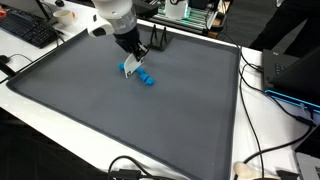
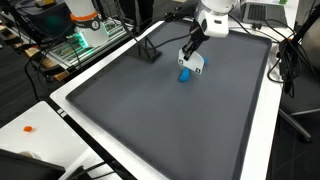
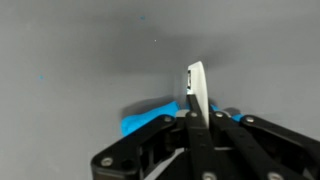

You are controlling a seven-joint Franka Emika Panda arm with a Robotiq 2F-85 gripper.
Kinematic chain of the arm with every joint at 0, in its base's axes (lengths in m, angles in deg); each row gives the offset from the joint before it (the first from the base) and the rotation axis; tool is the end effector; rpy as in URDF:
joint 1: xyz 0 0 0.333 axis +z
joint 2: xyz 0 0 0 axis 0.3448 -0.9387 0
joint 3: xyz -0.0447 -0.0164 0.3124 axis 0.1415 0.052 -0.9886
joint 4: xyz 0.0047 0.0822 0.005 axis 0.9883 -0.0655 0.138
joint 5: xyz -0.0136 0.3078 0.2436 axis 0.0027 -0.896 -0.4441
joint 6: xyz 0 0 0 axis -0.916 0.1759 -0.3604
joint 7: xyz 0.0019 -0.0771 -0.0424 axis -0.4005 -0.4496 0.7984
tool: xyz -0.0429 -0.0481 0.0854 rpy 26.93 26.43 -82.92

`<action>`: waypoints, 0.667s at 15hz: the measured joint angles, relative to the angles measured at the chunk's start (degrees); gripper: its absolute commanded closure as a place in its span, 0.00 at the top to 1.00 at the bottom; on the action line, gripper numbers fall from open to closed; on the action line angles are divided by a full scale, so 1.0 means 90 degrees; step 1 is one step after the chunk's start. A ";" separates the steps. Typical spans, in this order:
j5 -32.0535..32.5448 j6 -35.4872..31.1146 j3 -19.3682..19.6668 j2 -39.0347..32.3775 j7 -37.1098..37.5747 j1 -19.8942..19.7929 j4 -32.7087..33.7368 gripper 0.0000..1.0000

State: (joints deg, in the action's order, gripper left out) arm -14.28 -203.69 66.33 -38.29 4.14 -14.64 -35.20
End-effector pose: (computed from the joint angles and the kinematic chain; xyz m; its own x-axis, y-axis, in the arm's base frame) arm 0.6234 0.0594 0.2467 0.9632 -0.0725 -0.2587 -0.0610 -0.9968 0.0522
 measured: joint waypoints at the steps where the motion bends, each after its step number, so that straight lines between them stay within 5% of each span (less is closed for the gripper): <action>1: 0.0016 0.0000 0.0008 0.0045 0.0000 0.0000 0.0001 0.01; 10: 0.0413 0.0000 0.0127 0.0244 0.0000 -0.0002 0.0029 0.01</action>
State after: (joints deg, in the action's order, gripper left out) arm -10.57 -203.69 67.47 -36.09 4.14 -14.66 -34.94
